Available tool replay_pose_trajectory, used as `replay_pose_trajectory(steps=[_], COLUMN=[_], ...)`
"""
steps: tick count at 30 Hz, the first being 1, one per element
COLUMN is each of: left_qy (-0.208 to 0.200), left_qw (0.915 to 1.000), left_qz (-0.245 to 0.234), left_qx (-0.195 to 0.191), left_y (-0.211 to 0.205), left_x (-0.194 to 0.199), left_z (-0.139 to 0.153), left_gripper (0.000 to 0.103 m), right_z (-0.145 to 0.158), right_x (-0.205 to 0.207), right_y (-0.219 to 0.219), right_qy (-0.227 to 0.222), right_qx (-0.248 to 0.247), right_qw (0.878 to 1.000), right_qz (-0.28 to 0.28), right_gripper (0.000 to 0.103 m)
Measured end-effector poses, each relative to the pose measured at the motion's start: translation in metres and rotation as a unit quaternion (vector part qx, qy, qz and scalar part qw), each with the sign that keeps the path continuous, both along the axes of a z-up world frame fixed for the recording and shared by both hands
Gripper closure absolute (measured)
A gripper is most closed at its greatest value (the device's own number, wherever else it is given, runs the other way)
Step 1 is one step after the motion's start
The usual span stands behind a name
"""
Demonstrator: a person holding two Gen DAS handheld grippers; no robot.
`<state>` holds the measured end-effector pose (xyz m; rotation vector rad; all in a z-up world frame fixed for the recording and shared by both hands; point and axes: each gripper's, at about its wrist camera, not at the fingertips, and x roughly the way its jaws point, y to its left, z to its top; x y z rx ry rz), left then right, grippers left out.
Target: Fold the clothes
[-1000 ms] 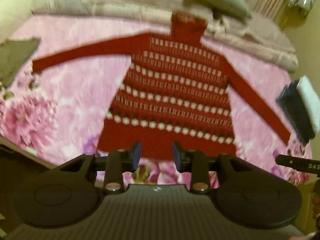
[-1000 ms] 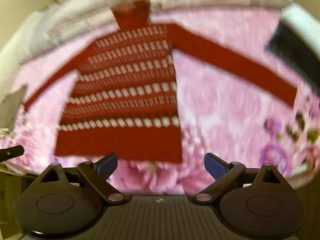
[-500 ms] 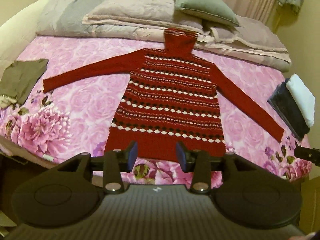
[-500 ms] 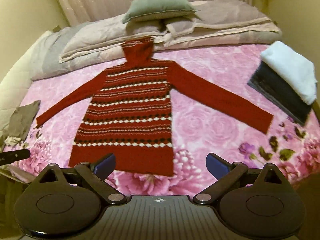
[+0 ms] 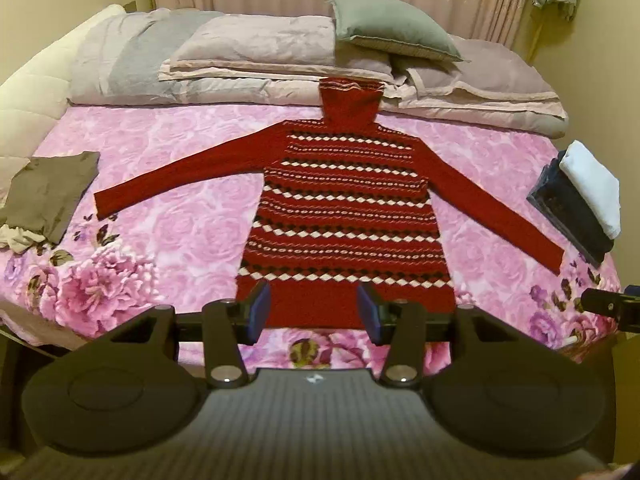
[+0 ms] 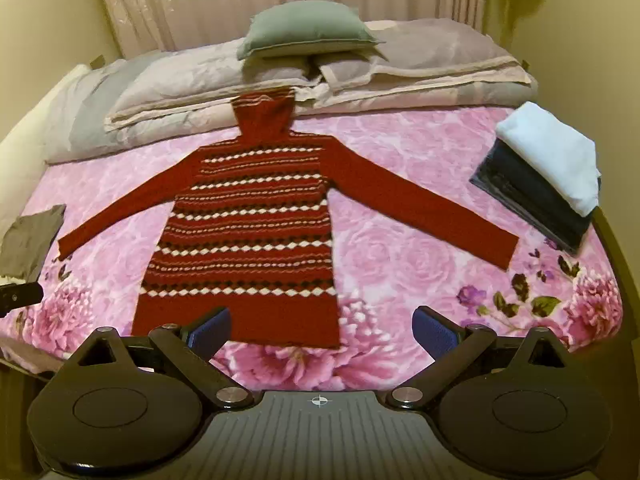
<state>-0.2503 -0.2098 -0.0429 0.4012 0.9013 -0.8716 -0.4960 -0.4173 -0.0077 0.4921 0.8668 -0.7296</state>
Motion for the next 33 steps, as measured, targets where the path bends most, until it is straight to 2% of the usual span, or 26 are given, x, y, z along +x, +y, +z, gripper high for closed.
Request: replay_pose_trajectory(steps=[11,19,33], left_qy=[0.002,-0.007,-0.012], left_qw=[0.9997,0.9986,0.9980], left_qz=[-0.023,-0.046,-0.056], left_qx=[0.012,0.027,0.028], left_y=[0.022,0.035,0.051], left_x=[0.011,0.014,0.024], left_z=[-0.006,-0.011,-0.011], left_gripper=[0.057,0.053,0.048], right_z=[-0.004,-0.012,-0.015], right_x=[0.011,0.013,0.027], right_y=[0.030,0.049,0.075], right_qy=[0.011,0.014,0.028], right_qx=[0.003,0.026,0.032], right_qw=[1.000,0.999,0.998], right_qz=[-0.017,-0.039,-0.045], right_gripper=[0.004,0.004,0.004])
